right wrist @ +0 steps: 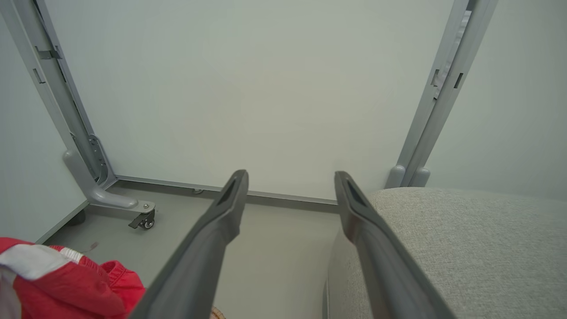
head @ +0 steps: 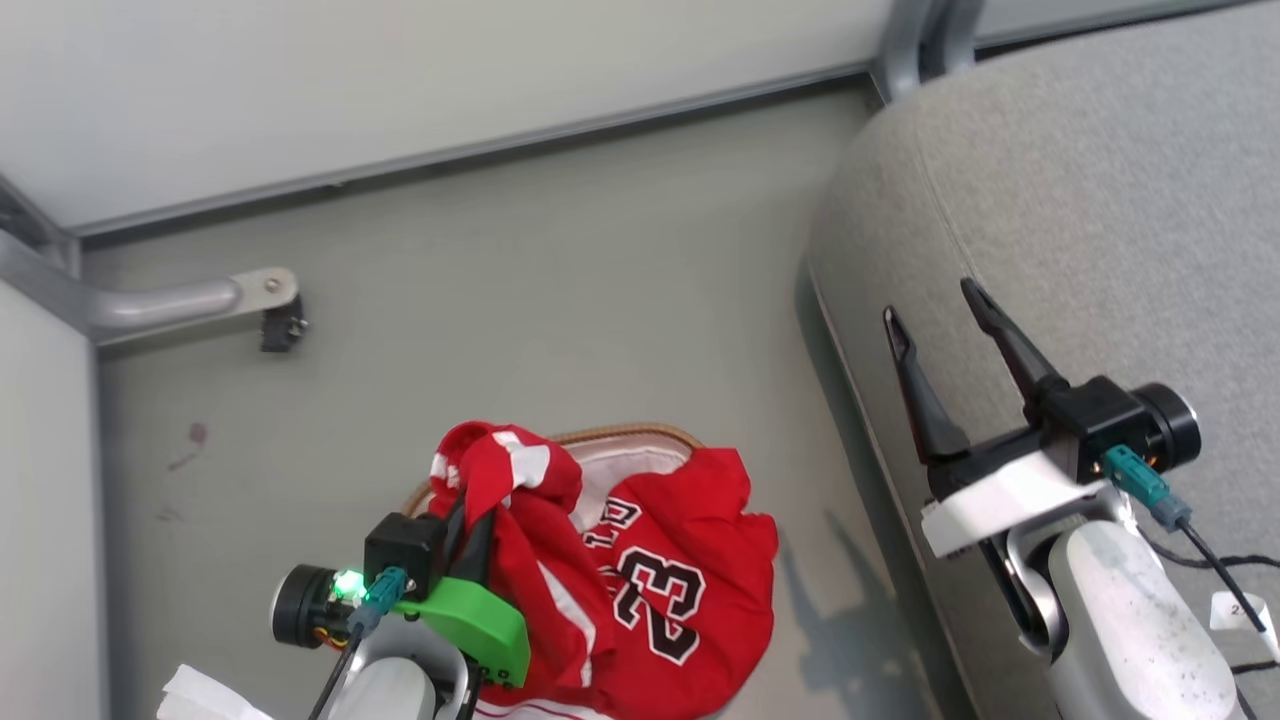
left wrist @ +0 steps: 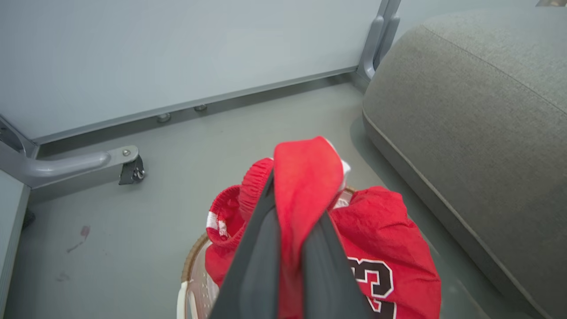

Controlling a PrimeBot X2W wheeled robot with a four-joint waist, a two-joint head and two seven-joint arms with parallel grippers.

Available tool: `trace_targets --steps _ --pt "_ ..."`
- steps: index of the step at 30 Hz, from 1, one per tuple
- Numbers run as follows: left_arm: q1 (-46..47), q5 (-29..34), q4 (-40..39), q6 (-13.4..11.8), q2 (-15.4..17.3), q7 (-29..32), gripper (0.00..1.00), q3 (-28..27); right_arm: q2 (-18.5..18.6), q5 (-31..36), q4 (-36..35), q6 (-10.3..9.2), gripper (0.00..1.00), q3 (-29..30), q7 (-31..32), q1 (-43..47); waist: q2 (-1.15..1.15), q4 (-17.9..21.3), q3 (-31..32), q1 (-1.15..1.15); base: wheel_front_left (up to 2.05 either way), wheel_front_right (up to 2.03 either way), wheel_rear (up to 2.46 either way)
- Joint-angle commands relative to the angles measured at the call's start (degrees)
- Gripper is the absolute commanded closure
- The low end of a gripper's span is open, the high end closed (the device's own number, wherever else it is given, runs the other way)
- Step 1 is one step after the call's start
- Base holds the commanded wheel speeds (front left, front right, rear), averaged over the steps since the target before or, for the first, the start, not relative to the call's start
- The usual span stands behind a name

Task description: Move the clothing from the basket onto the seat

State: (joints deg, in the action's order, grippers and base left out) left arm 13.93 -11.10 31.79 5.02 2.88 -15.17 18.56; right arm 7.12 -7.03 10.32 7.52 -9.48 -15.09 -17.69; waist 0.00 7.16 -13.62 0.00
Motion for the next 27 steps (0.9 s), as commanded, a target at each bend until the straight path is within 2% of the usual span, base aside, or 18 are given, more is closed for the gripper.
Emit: trace_targets --steps 1,11,19,23,27 --pt "-1.03 -0.20 -1.59 -0.28 0.07 0.02 1.00 0.04 0.19 -0.13 0.26 -0.06 0.00 0.17 -0.11 1.44 0.00 -4.54 5.01 0.00 0.00 0.00 0.00" --pt "-0.06 -0.89 -12.22 -0.10 0.09 0.02 1.00 -0.43 -0.51 -0.48 1.48 -0.06 0.00 0.22 -0.11 5.60 0.00 -6.63 8.88 0.00 0.00 0.00 0.00" --pt "4.58 -0.67 -16.28 0.28 0.09 0.03 1.00 0.52 -0.39 -0.44 2.56 -0.06 0.00 -1.33 -0.11 7.78 0.00 -7.70 10.49 0.00 0.00 0.00 0.00" --pt "5.75 -1.32 -16.99 -0.05 0.08 0.03 1.00 1.27 -0.39 -0.89 3.13 -0.06 0.00 -3.62 -0.11 7.96 0.00 -8.07 10.69 0.00 0.00 0.00 0.00" --pt "6.64 -2.11 -17.33 -0.56 0.08 0.03 1.00 2.61 -0.25 -1.91 3.84 -0.06 0.00 -8.41 -0.11 6.71 0.00 -8.58 10.46 0.00 0.00 0.00 0.00"
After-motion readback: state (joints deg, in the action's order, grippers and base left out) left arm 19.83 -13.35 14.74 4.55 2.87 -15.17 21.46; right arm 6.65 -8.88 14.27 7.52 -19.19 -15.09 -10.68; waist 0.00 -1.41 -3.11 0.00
